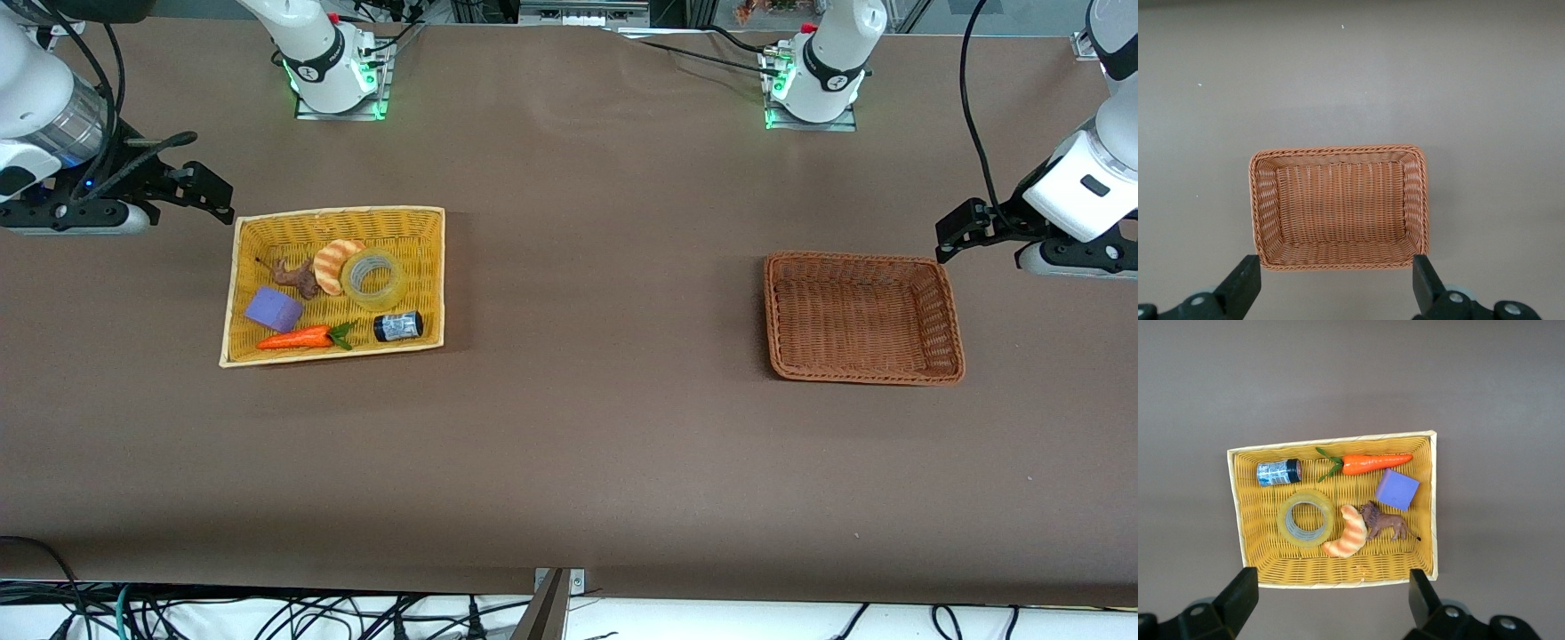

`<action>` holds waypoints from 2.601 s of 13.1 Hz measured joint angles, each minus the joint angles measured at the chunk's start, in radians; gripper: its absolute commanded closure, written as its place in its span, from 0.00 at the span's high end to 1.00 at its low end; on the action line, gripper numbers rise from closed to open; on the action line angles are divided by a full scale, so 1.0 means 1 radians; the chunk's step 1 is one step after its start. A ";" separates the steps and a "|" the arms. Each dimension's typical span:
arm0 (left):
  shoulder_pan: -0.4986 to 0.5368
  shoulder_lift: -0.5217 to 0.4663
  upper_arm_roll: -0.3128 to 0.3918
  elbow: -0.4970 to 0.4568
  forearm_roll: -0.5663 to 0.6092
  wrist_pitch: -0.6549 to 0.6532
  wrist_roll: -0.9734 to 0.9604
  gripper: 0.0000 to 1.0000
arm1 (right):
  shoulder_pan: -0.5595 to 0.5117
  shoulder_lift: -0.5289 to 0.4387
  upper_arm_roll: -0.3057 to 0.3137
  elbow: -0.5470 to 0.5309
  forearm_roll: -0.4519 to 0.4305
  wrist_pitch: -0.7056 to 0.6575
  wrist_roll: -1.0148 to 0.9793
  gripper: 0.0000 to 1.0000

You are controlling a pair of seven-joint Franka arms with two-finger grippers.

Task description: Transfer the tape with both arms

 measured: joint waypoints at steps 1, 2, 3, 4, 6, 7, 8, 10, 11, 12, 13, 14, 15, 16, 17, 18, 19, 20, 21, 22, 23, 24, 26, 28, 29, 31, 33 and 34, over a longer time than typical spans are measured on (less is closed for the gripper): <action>0.000 0.000 0.000 0.000 0.000 -0.001 0.000 1.00 | 0.000 0.002 0.000 0.000 0.000 -0.001 0.000 1.00; 0.000 0.000 0.000 0.000 0.000 -0.003 0.000 1.00 | 0.000 0.002 0.000 0.000 0.000 -0.004 0.000 1.00; 0.000 0.000 0.000 0.000 0.000 -0.006 0.000 1.00 | 0.000 0.002 0.000 0.000 0.000 -0.005 0.000 1.00; 0.000 0.000 0.000 0.000 0.000 -0.007 0.000 1.00 | 0.000 0.002 0.000 0.000 0.000 -0.007 0.000 1.00; 0.000 0.000 0.000 0.000 0.000 -0.008 0.000 1.00 | 0.000 -0.001 0.000 0.000 0.000 -0.018 0.002 1.00; 0.000 0.000 0.000 0.000 0.000 -0.008 0.000 1.00 | 0.000 -0.002 0.000 0.000 0.000 -0.026 0.002 1.00; 0.000 0.000 0.000 0.000 0.000 -0.008 0.000 1.00 | 0.000 -0.003 0.000 0.000 0.000 -0.029 0.002 1.00; 0.000 0.000 0.000 0.000 0.000 -0.009 0.000 1.00 | 0.000 -0.003 0.001 0.000 0.000 -0.031 0.001 1.00; 0.000 0.000 0.000 0.000 0.000 -0.010 0.000 1.00 | 0.000 -0.003 0.001 0.000 0.000 -0.031 0.001 1.00; 0.000 0.000 0.000 0.000 0.000 -0.010 0.000 1.00 | 0.000 -0.003 0.001 0.000 0.000 -0.031 0.001 1.00; 0.000 0.000 0.000 0.000 0.000 -0.010 0.000 1.00 | 0.000 -0.003 0.001 0.000 0.000 -0.031 0.001 1.00; 0.000 0.000 -0.001 0.000 0.000 -0.010 0.000 1.00 | 0.000 -0.003 0.001 0.000 0.000 -0.031 0.001 1.00; 0.000 0.000 -0.002 0.000 0.000 -0.011 0.000 1.00 | 0.000 -0.003 0.001 0.000 0.000 -0.031 0.001 1.00; -0.001 0.000 -0.002 0.000 0.000 -0.011 0.000 1.00 | 0.000 -0.003 0.001 0.000 0.000 -0.031 0.001 1.00; -0.001 0.000 -0.002 0.000 0.000 -0.011 0.000 1.00 | 0.000 -0.003 0.001 0.000 0.000 -0.031 -0.001 1.00; -0.001 0.000 -0.002 0.000 0.000 -0.012 0.000 1.00 | 0.000 -0.003 0.002 0.000 0.000 -0.031 -0.005 1.00; -0.001 0.000 -0.003 0.000 0.000 -0.012 0.000 1.00 | 0.000 -0.003 0.002 0.000 0.000 -0.032 -0.009 1.00; -0.002 0.000 -0.003 0.000 0.000 -0.012 0.000 1.00 | 0.000 -0.002 0.002 0.000 0.000 -0.033 -0.011 1.00; -0.002 0.000 -0.004 0.000 0.000 -0.013 0.000 1.00 | 0.000 -0.002 0.002 0.000 0.000 -0.034 -0.011 1.00; -0.002 0.000 -0.004 0.000 0.000 -0.014 0.000 1.00 | 0.000 -0.002 0.002 0.000 0.000 -0.034 -0.011 1.00; -0.002 0.000 -0.004 0.000 0.000 -0.014 0.000 1.00 | 0.000 -0.002 0.002 0.000 0.000 -0.035 -0.011 1.00; -0.002 0.000 -0.004 0.000 0.000 -0.015 0.000 1.00 | 0.000 -0.002 0.002 0.000 0.000 -0.035 -0.011 1.00; -0.002 0.000 -0.004 0.000 0.000 -0.015 0.000 1.00 | 0.000 -0.002 0.002 0.000 0.000 -0.035 -0.012 1.00; -0.002 0.000 -0.004 0.000 0.000 -0.016 0.000 1.00 | 0.000 -0.002 0.002 0.000 0.000 -0.036 -0.012 1.00; -0.002 0.000 -0.004 0.000 0.000 -0.016 0.000 1.00 | 0.000 -0.002 0.002 0.000 0.000 -0.036 -0.012 1.00; -0.002 0.000 -0.004 0.000 0.000 -0.016 0.000 1.00 | 0.000 -0.002 0.002 0.000 0.000 -0.036 -0.012 1.00; -0.002 0.000 -0.004 0.000 0.000 -0.018 0.000 1.00 | 0.000 -0.002 0.002 0.000 0.000 -0.036 -0.012 1.00; -0.002 0.000 -0.004 0.000 0.000 -0.022 0.000 1.00 | 0.000 -0.002 0.002 0.000 0.000 -0.036 -0.012 1.00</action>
